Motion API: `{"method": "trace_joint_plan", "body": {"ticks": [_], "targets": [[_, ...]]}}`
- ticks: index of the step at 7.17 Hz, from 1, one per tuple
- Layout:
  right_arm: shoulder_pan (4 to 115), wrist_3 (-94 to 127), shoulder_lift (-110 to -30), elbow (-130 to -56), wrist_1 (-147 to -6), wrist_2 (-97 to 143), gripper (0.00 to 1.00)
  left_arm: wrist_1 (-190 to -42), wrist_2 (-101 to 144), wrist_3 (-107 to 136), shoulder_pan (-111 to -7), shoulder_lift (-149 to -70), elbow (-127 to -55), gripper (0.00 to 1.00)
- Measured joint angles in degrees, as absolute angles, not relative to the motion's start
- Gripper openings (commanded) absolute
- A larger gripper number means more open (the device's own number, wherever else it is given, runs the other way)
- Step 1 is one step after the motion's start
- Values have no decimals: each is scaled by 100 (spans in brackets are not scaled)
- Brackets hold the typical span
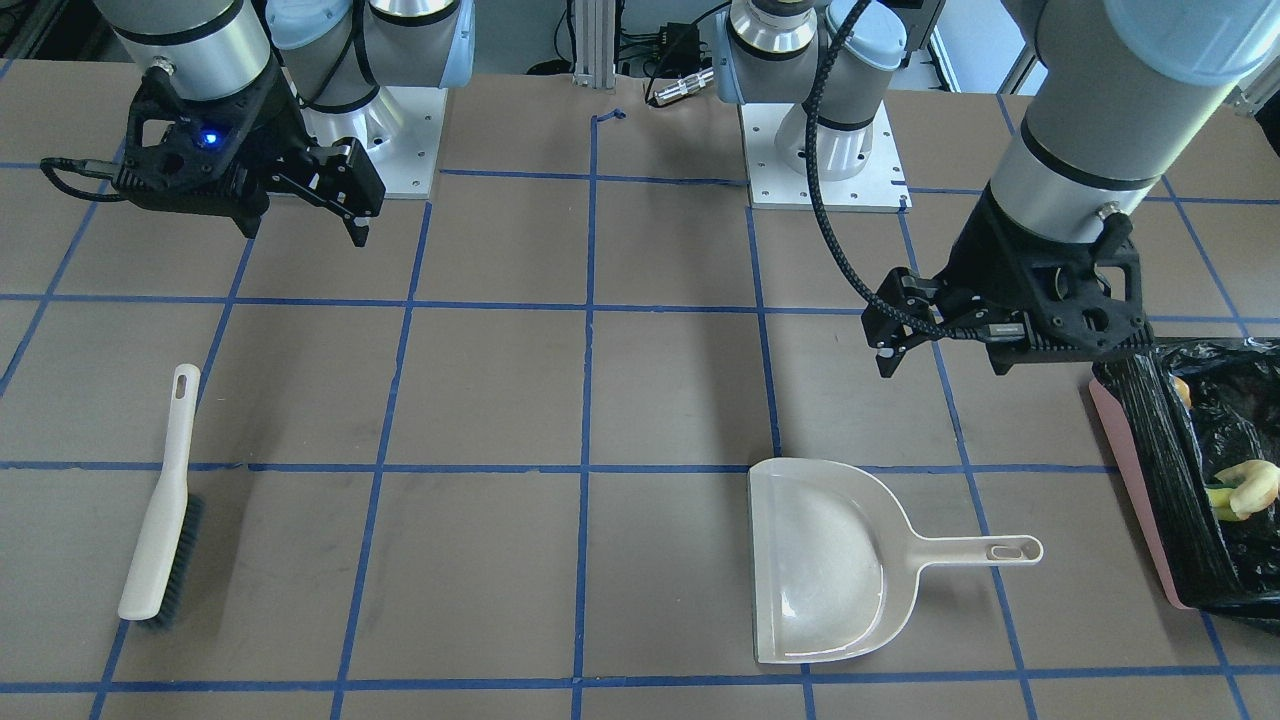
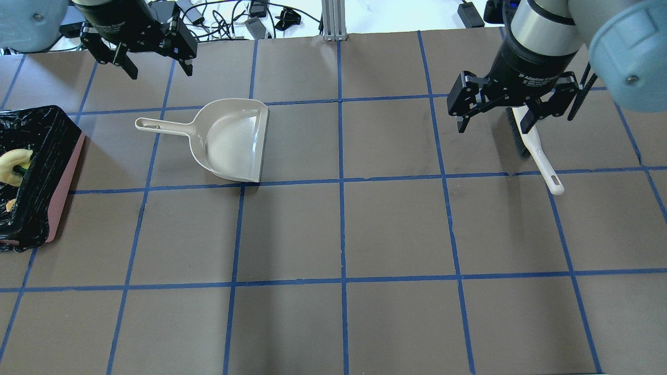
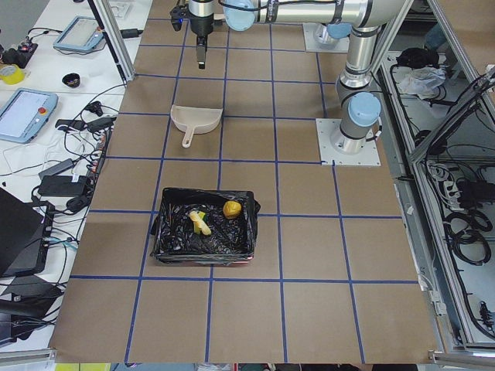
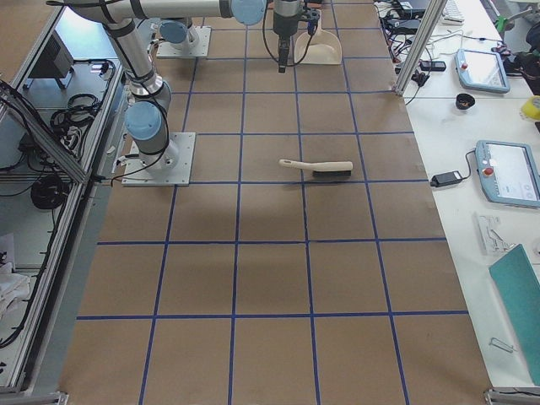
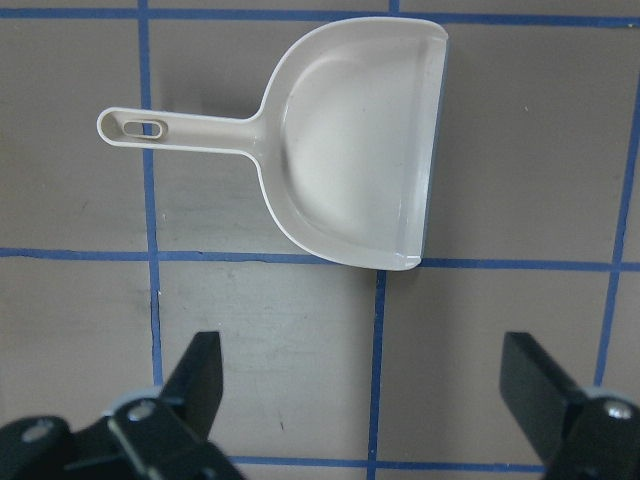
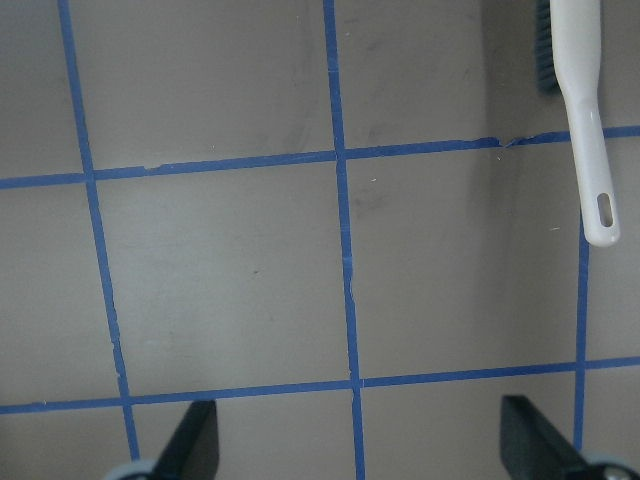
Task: Sweep and dump trash into bin
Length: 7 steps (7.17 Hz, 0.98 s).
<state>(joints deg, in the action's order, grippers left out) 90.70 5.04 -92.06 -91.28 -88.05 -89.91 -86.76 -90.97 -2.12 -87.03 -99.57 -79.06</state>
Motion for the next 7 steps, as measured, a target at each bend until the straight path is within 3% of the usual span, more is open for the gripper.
{"method": "trace_joint_plan", "body": {"ticks": [7], "targets": [[9069, 489, -9193, -9134, -8852, -8987, 100, -8806, -9106, -488, -8894, -9648, -8268, 100]]}}
